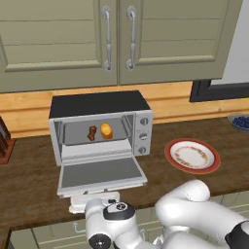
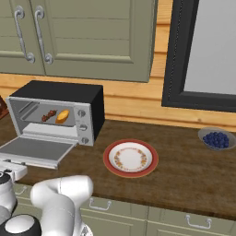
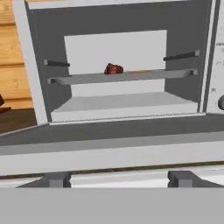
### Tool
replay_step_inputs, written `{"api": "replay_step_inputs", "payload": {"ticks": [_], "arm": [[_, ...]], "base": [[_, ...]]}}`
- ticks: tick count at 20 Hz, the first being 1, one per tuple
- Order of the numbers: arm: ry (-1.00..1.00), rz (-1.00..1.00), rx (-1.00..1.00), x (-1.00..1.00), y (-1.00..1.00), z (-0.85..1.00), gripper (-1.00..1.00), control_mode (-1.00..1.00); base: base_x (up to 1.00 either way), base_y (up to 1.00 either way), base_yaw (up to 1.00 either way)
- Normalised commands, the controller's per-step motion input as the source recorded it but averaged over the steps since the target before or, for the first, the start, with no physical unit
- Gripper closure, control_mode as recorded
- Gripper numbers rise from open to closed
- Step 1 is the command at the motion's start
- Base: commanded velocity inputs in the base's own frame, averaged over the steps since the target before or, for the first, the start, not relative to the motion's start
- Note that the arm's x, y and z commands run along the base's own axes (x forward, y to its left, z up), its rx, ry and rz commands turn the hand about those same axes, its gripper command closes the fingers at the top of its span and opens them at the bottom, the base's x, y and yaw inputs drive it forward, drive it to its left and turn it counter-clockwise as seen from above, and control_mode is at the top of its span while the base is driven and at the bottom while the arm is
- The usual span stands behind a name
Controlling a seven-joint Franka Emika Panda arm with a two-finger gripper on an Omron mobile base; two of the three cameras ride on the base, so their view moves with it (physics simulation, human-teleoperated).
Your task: Pick up the kebab skewer and baguette bread, and place them inside the toaster oven. Close the toaster oven door and start by setting the timer.
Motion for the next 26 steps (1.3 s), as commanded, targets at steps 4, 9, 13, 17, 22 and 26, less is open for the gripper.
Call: {"api": "replay_step_inputs", "payload": {"ticks": [4, 9, 13, 17, 22, 26], "arm": [[-0.21, 0.00, 0.00, 0.36, 0.00, 0.30, -1.00, -1.00], [-0.15, 0.00, 0.00, 0.55, 0.00, 0.27, -1.00, -1.00], [-0.09, 0.00, 0.00, 0.73, 0.00, 0.19, -1.00, -1.00], [-0.04, 0.00, 0.00, 0.79, -0.04, 0.08, -1.00, -1.00], [0.00, 0.00, 0.00, 0.71, -0.09, 0.00, -1.00, -1.00], [0.04, 0.00, 0.01, 0.41, -0.06, 0.00, -1.00, -1.00]], "base": [[0.00, 0.00, 0.00], [0.00, 0.00, 0.00], [0.00, 0.00, 0.00], [0.00, 0.00, 0.00], [0.00, 0.00, 0.00], [0.00, 0.00, 0.00]]}}
